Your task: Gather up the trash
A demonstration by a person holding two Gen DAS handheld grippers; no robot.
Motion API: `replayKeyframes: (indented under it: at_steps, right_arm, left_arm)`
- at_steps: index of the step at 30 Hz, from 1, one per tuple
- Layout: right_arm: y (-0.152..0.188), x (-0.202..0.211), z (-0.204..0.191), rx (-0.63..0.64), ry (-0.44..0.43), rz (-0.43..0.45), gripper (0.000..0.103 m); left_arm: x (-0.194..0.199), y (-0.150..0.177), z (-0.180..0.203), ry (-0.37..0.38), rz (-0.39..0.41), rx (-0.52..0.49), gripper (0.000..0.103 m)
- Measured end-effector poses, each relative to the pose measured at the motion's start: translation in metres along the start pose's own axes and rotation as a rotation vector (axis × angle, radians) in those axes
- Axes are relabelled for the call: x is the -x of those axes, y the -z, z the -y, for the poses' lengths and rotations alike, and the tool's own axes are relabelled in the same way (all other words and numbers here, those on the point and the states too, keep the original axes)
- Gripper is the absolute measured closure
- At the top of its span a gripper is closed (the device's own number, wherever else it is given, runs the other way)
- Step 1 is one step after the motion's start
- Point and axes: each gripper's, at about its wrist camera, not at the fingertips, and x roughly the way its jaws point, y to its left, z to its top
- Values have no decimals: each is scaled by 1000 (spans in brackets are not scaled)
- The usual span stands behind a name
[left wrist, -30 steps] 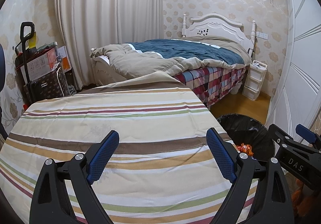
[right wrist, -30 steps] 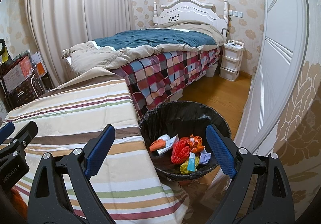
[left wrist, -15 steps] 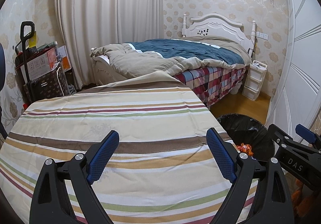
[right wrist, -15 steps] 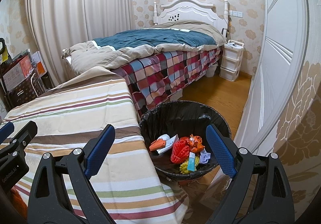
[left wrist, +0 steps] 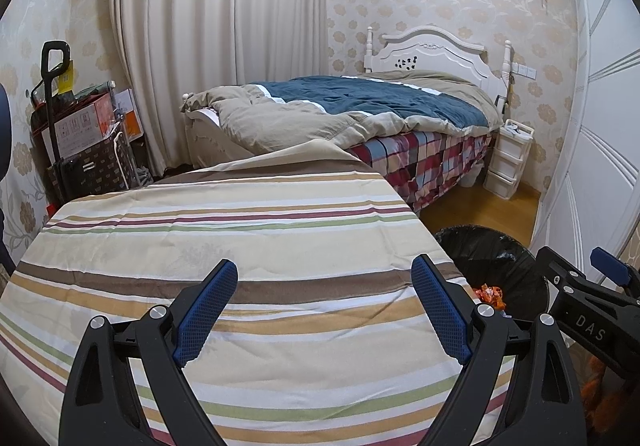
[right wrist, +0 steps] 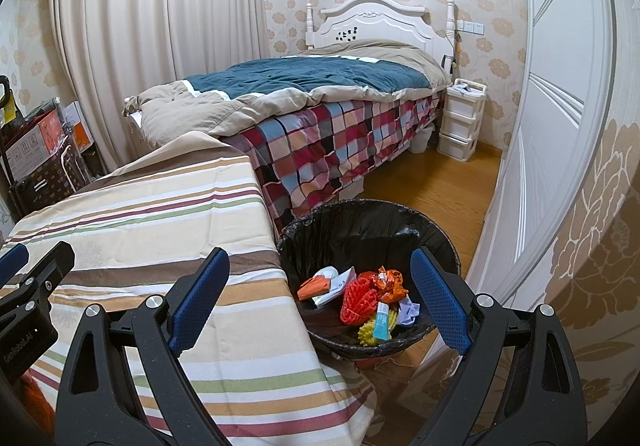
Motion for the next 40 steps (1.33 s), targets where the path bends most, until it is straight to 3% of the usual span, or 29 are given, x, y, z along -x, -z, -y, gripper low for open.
replayKeyframes:
  at_steps: [32, 40]
  right_arm:
    - [-1, 0, -1, 1, 0, -2, 13]
    - [2, -1, -3, 9, -5, -9, 13]
  left_arm:
    - [1, -3, -6, -45, 21, 5, 15]
    - [-5, -3, -13, -55, -5, 26, 15]
